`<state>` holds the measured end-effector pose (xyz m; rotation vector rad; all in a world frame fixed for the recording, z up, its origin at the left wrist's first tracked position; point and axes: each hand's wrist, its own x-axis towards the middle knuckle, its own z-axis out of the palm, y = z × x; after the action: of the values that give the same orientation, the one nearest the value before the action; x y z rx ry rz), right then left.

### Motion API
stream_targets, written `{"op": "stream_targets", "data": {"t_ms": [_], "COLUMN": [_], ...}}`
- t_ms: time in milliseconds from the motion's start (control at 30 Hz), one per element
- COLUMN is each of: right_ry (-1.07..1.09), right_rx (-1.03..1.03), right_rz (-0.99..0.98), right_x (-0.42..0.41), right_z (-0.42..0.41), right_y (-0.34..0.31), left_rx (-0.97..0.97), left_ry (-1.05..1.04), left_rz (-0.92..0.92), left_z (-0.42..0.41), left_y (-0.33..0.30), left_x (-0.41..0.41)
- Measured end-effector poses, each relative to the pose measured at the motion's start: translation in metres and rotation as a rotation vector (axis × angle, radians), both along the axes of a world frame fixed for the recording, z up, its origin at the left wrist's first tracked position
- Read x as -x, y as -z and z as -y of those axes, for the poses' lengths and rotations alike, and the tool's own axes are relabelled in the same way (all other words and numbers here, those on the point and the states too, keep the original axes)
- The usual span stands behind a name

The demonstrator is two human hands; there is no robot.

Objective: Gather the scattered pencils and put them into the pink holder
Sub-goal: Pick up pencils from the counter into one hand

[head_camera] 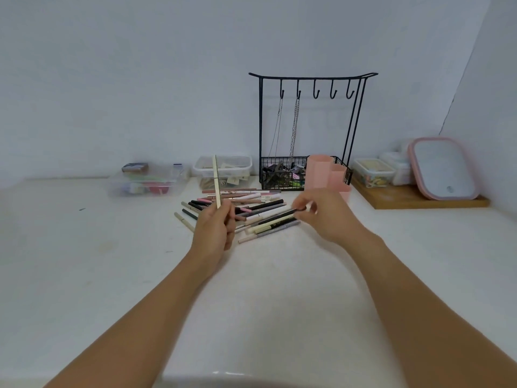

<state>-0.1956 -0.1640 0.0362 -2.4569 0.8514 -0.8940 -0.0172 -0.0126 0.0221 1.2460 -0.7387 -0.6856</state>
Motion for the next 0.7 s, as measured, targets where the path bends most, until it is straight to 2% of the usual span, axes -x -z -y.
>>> {"op": "stream_targets", "data": {"t_ms": [167, 433, 633, 700], "right_ry": [-0.038, -0.075, -0.164, -0.145], "right_rx": [0.024, 0.065, -0.080, -0.187], "right_rz": [-0.158, -0.187, -0.192, -0.092], "right_x": [0.003, -0.003, 0.004, 0.006], "right_z": [0.004, 0.010, 0.013, 0.012], "right_y": [0.022, 0.023, 0.020, 0.014], "left_rx": [-0.014, -0.017, 0.002, 0.023], "left_ry": [0.004, 0.014, -0.001, -0.027], "left_rz": [0.003, -0.016, -0.045, -0.061], "left_z": [0.001, 0.003, 0.001, 0.000], "left_y": [-0.001, 0.003, 0.002, -0.001], "left_x": [0.000, -0.005, -0.005, -0.004]}}
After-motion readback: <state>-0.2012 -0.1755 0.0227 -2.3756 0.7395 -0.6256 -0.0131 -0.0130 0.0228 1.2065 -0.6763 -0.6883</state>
